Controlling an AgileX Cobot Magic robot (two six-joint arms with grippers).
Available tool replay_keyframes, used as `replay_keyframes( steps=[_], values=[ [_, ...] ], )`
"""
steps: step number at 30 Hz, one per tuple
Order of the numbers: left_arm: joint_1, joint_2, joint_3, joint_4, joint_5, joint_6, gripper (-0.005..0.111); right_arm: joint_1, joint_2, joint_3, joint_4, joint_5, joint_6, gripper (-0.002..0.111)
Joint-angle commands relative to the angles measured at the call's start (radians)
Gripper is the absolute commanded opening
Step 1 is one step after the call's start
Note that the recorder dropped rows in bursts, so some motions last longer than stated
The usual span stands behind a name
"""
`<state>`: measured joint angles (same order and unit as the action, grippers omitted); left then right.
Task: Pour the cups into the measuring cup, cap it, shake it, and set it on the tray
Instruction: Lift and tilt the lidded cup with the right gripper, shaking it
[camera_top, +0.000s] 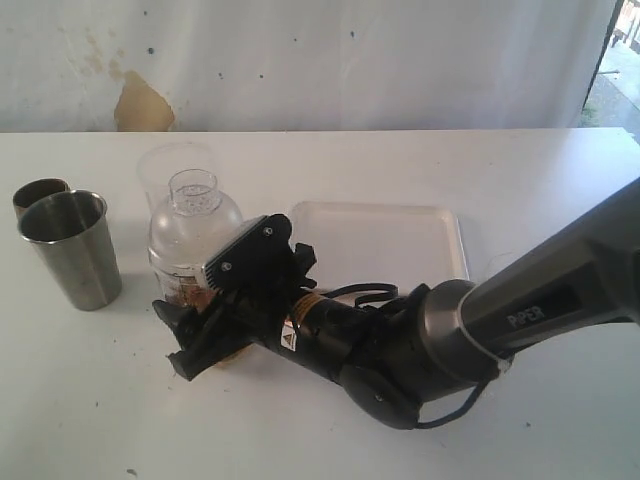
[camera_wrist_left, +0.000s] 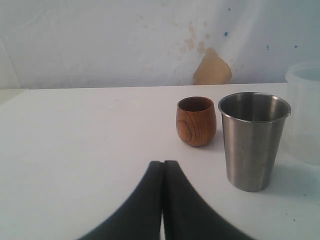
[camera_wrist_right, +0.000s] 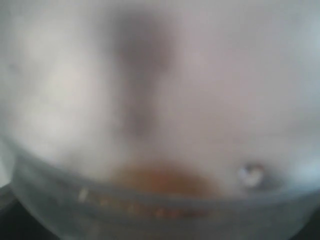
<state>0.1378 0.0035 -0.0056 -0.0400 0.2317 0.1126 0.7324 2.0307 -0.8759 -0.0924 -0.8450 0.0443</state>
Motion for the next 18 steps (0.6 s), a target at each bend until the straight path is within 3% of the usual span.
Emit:
replay_keyframes(
  steps=[1, 5, 7, 9, 11, 12, 14, 18],
  values=[
    [0.0, -0.004, 0.006, 0.001, 0.002, -0.003, 0.0, 0.0, 0.007, -0.013, -0.01, -0.081, 0.006, 0.0],
    [0.0, -0.004, 0.006, 0.001, 0.002, -0.003, 0.0, 0.0, 0.007, -0.013, -0.01, -0.079, 0.004, 0.002],
    [0.0, -0.004, 0.006, 0.001, 0.002, -0.003, 0.0, 0.0, 0.007, -0.013, -0.01, -0.067, 0.004, 0.011],
    [0.0, -0.004, 0.006, 0.001, 0.002, -0.003, 0.0, 0.0, 0.007, -0.013, -0.01, -0.052, 0.004, 0.027],
    [0.0, -0.004, 0.006, 0.001, 0.002, -0.003, 0.0, 0.0, 0.007, -0.013, -0.009, -0.037, 0.004, 0.051],
    [0.0, -0.004, 0.006, 0.001, 0.002, -0.003, 0.0, 0.0, 0.007, -0.013, 0.003, -0.013, 0.004, 0.075],
    [0.0, -0.004, 0.006, 0.001, 0.002, -0.003, 0.0, 0.0, 0.007, -0.013, 0.008, 0.04, -0.017, 0.095],
    [0.0, -0.004, 0.006, 0.001, 0.002, -0.003, 0.0, 0.0, 0.007, -0.011, 0.008, 0.065, -0.026, 0.1]
  ],
)
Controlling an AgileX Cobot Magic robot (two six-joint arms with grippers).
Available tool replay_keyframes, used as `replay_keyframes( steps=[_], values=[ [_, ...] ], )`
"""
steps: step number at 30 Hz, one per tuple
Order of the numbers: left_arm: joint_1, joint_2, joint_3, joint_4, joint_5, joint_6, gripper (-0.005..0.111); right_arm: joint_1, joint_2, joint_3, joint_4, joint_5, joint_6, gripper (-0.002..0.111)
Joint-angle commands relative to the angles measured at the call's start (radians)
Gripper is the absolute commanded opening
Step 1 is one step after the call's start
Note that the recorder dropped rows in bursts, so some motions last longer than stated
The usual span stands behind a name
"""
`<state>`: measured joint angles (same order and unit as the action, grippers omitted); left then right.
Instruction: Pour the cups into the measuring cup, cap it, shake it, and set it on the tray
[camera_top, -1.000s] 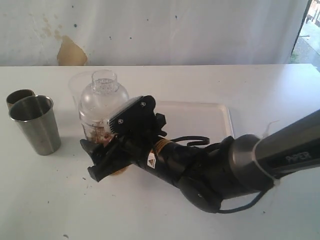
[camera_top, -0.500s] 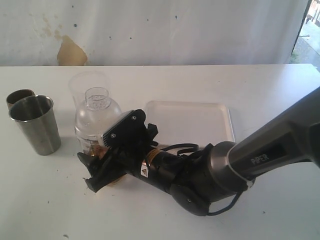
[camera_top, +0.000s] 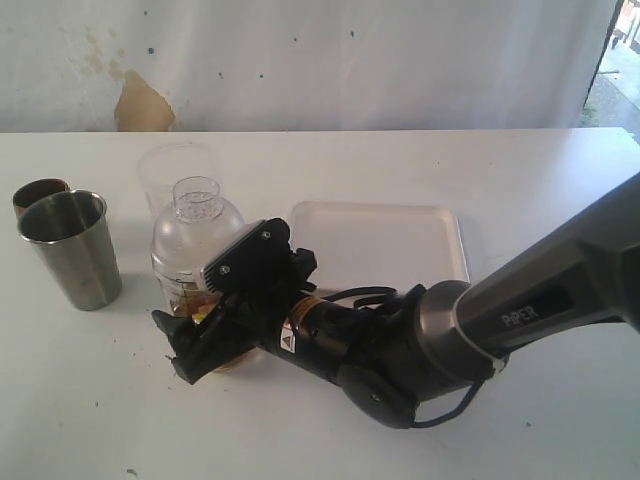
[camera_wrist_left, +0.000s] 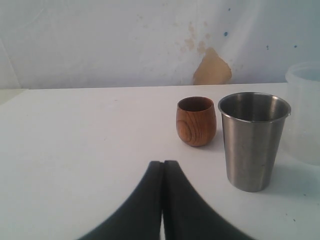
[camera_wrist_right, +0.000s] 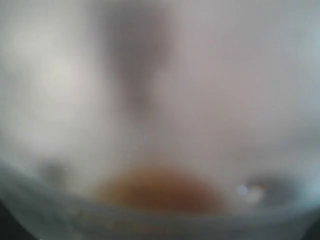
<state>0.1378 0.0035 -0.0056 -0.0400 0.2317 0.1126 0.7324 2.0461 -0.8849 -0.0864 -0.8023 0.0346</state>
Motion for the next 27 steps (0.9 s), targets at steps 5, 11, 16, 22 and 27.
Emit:
replay_keyframes(
  steps=[5, 11, 16, 22, 27],
  values=[
    [0.0, -0.004, 0.006, 0.001, 0.002, -0.003, 0.0, 0.0, -0.041, 0.002, -0.002, 0.109, -0.012, 0.1],
    [0.0, -0.004, 0.006, 0.001, 0.002, -0.003, 0.0, 0.005, -0.134, 0.002, -0.092, 0.265, 0.023, 0.1],
    [0.0, -0.004, 0.006, 0.001, 0.002, -0.003, 0.0, 0.005, -0.191, 0.003, -0.096, 0.335, 0.045, 0.096],
    [0.0, -0.004, 0.006, 0.001, 0.002, -0.003, 0.0, 0.005, -0.248, 0.076, -0.094, 0.316, 0.065, 0.074],
    [0.0, -0.004, 0.006, 0.001, 0.002, -0.003, 0.0, 0.005, -0.286, 0.14, -0.094, 0.311, 0.065, 0.067]
  ],
)
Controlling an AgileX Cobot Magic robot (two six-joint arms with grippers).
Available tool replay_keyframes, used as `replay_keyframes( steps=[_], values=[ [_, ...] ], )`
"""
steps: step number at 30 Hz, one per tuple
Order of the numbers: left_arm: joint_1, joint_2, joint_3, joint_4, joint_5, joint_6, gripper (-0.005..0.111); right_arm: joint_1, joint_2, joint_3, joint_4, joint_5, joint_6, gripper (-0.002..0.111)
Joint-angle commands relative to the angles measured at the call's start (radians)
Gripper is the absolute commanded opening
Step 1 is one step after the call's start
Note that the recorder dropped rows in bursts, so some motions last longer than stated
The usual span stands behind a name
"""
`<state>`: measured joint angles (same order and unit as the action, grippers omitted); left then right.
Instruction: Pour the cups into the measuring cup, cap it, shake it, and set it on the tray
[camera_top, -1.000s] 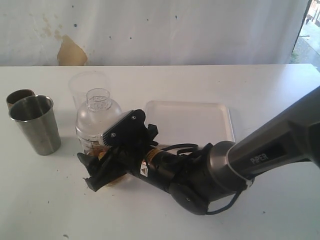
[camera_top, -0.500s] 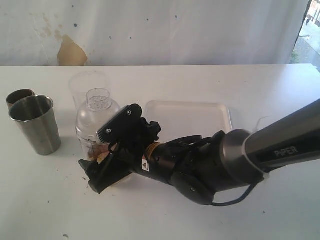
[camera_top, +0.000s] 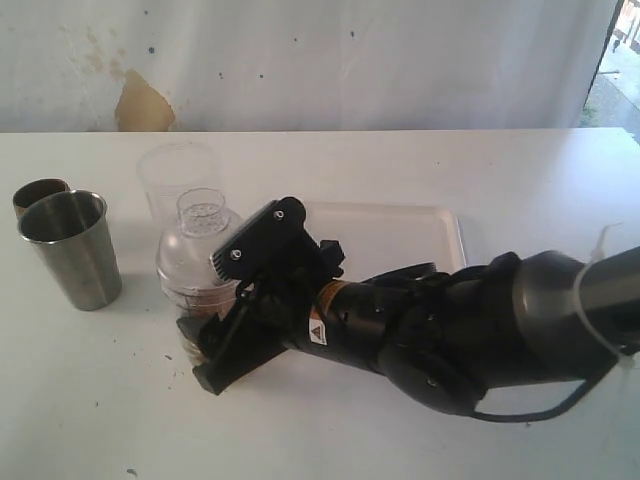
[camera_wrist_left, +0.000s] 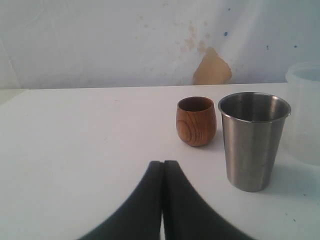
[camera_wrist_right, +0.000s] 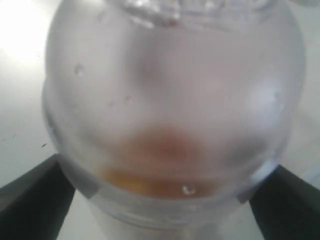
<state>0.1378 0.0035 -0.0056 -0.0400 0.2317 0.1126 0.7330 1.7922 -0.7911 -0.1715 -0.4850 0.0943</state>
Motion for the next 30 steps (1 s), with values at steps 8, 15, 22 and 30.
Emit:
replay_keyframes(
  steps=[8, 15, 22, 30],
  values=[
    [0.0, -0.004, 0.006, 0.001, 0.002, -0.003, 0.0, 0.004, -0.046, 0.057, 0.018, -0.047, -0.055, 0.072],
    [0.0, -0.004, 0.006, 0.001, 0.002, -0.003, 0.0, 0.004, -0.044, 0.055, 0.1, -0.042, -0.204, 0.079],
    [0.0, -0.004, 0.006, 0.001, 0.002, -0.003, 0.0, 0.004, -0.038, 0.055, 0.134, -0.045, -0.163, 0.092],
    [0.0, -0.004, 0.006, 0.001, 0.002, -0.003, 0.0, 0.004, -0.004, 0.055, 0.171, -0.117, -0.094, 0.093]
  ],
)
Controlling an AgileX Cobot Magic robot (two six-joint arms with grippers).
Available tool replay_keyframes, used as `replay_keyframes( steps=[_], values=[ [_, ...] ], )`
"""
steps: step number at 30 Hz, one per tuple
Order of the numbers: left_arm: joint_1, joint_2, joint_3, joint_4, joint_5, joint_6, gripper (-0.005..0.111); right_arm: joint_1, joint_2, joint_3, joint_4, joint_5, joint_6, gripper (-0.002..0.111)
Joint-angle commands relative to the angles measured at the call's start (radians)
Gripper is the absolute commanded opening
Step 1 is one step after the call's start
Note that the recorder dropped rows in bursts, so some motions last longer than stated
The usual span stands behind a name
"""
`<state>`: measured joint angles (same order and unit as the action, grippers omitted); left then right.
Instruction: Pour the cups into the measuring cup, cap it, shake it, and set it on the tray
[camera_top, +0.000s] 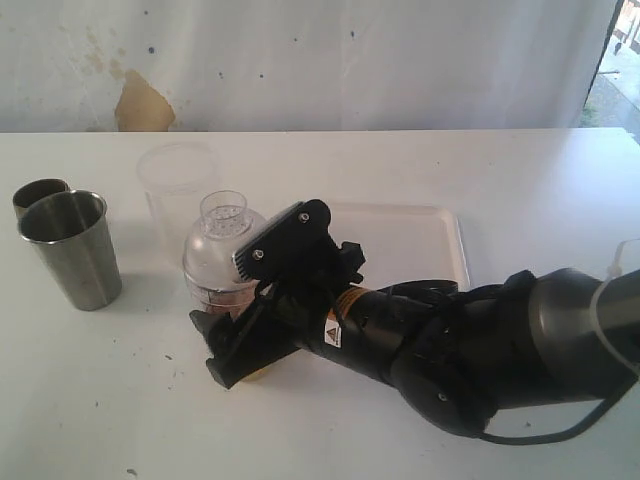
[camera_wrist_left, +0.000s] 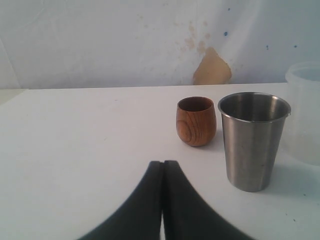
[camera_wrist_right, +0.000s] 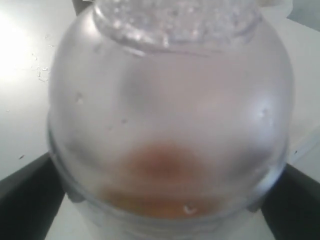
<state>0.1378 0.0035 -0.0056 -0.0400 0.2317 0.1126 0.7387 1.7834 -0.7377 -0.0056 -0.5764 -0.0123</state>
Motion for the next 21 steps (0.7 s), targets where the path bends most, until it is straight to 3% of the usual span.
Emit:
replay_keyframes(
  steps=[1, 10, 15, 21],
  values=[
    [0.0, -0.004, 0.006, 0.001, 0.002, -0.003, 0.0, -0.002, 0.004, 0.002, 0.006, -0.026, 0.012, 0.093],
    [0.0, -0.004, 0.006, 0.001, 0.002, -0.003, 0.0, -0.002, 0.004, 0.002, 0.006, -0.047, -0.036, 0.093],
    [0.0, -0.004, 0.006, 0.001, 0.002, -0.003, 0.0, -0.002, 0.004, 0.002, 0.006, -0.04, -0.036, 0.105],
    [0.0, -0.004, 0.006, 0.001, 0.002, -0.003, 0.0, -0.002, 0.004, 0.002, 0.006, -0.012, -0.036, 0.105]
  ],
)
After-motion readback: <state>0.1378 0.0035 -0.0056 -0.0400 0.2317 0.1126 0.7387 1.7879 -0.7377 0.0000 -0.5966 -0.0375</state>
